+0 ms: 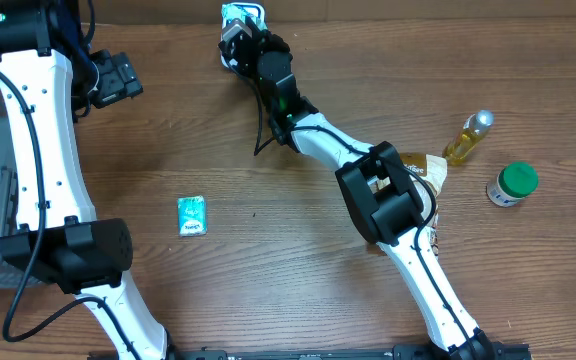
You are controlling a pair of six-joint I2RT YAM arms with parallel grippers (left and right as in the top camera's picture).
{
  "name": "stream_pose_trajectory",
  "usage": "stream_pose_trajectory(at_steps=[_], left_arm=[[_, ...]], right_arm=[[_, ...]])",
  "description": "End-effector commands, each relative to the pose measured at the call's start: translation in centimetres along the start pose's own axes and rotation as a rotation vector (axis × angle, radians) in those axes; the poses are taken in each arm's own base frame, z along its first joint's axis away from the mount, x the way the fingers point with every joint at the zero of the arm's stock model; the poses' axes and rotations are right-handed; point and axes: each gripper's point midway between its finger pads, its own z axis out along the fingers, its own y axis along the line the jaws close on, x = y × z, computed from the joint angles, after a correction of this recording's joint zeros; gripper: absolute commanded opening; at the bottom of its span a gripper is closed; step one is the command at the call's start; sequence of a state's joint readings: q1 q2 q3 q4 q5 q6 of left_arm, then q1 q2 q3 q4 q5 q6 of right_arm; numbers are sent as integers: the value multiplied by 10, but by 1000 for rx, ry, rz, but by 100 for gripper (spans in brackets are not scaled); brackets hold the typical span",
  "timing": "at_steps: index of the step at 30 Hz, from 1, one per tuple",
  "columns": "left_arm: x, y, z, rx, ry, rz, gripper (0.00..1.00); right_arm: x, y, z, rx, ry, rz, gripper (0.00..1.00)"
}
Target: Scan the item barcode
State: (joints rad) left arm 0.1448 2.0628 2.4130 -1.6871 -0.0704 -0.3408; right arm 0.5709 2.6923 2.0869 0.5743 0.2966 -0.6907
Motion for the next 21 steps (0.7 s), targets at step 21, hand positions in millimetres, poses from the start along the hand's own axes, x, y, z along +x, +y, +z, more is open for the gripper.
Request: stream_pose_trajectory(at_steps=[21], left_arm=[[2, -1, -9, 14, -13, 4, 100]], right_arm=[[-14, -55, -250, -467, 1155, 567, 4]])
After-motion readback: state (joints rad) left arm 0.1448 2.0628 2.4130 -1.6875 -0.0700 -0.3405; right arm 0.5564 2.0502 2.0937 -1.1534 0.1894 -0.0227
